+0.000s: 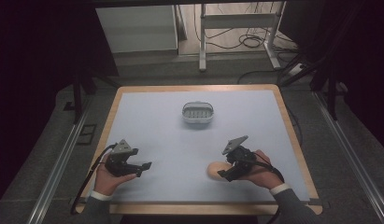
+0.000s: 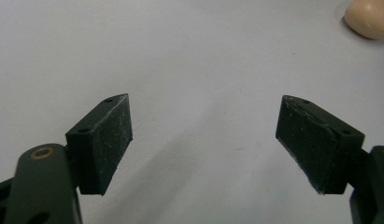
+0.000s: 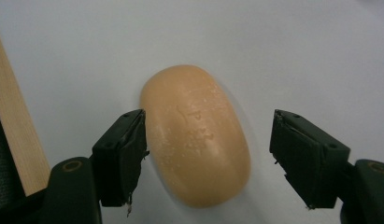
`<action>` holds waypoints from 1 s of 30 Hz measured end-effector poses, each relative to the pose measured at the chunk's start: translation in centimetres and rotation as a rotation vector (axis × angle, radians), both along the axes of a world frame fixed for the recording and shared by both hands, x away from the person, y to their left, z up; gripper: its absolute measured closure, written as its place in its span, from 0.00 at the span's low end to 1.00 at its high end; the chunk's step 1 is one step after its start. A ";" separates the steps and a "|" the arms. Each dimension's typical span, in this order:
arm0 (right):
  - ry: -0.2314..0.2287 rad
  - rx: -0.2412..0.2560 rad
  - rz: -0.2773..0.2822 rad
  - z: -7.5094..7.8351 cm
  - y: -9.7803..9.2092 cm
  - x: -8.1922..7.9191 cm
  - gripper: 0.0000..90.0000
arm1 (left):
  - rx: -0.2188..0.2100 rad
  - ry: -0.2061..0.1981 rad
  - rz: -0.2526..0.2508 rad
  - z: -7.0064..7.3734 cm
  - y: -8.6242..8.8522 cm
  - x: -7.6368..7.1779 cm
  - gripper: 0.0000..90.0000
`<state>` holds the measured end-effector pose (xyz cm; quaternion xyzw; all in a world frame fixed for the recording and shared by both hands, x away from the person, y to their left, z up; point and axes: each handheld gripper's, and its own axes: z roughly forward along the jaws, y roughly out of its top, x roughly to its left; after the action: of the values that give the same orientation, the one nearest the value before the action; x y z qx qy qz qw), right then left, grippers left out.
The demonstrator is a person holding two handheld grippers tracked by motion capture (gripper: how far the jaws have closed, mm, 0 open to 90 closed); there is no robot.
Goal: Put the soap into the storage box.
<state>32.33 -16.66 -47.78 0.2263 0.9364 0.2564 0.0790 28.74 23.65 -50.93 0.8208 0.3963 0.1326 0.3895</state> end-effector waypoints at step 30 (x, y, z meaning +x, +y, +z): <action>0.056 -0.171 0.124 -2.8 2.0 1.0 0.30 | 0.005 0.003 0.000 -0.1 0.0 0.0 0.21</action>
<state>33.32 -14.68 -50.58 0.1674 0.9689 0.1735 0.0559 28.79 23.64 -51.08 0.8218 0.3968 0.1323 0.3870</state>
